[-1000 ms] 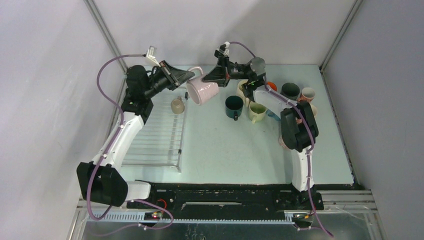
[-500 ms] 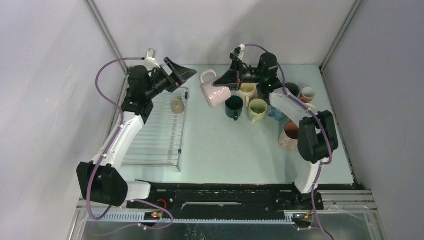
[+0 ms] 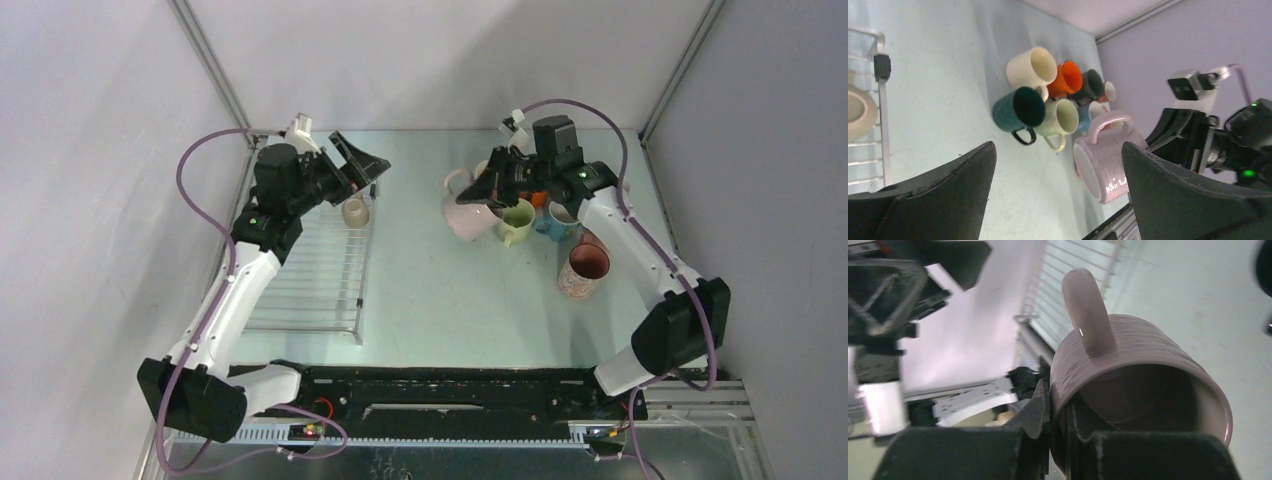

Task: Unload the cups from the dish rack
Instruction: Place the cup at the center of the board.

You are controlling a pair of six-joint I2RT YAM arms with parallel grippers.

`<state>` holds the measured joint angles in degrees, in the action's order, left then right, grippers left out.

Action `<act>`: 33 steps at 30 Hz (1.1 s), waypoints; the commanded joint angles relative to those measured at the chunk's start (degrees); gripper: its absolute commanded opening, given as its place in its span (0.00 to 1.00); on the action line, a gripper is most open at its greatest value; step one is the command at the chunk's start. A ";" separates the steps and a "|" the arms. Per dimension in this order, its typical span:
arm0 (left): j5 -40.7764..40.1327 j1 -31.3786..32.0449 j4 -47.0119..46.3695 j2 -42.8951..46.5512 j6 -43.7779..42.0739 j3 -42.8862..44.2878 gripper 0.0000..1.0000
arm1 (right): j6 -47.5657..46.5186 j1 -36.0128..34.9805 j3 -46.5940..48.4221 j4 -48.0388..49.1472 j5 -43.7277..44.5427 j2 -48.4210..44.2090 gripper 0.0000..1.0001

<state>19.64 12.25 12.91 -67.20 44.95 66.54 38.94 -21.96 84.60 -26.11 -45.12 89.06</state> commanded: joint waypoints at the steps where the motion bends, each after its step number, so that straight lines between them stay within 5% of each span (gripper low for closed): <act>1: -4.68 4.27 6.14 1.26 -3.78 3.51 1.00 | -10.74 -1.82 0.23 -14.95 15.55 -8.78 0.00; 16: -8.29 12.86 9.27 -2.47 -5.85 3.42 1.00 | -8.13 -12.37 -18.04 -23.51 50.11 -18.92 0.00; 33: -10.27 13.09 10.94 -4.65 -6.05 4.47 1.00 | -6.08 -11.18 -27.94 -14.23 58.79 -11.61 0.00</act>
<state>10.59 24.93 23.77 -71.81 40.45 66.54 31.73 -33.91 57.12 -45.80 10.17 76.44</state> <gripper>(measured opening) 0.996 0.115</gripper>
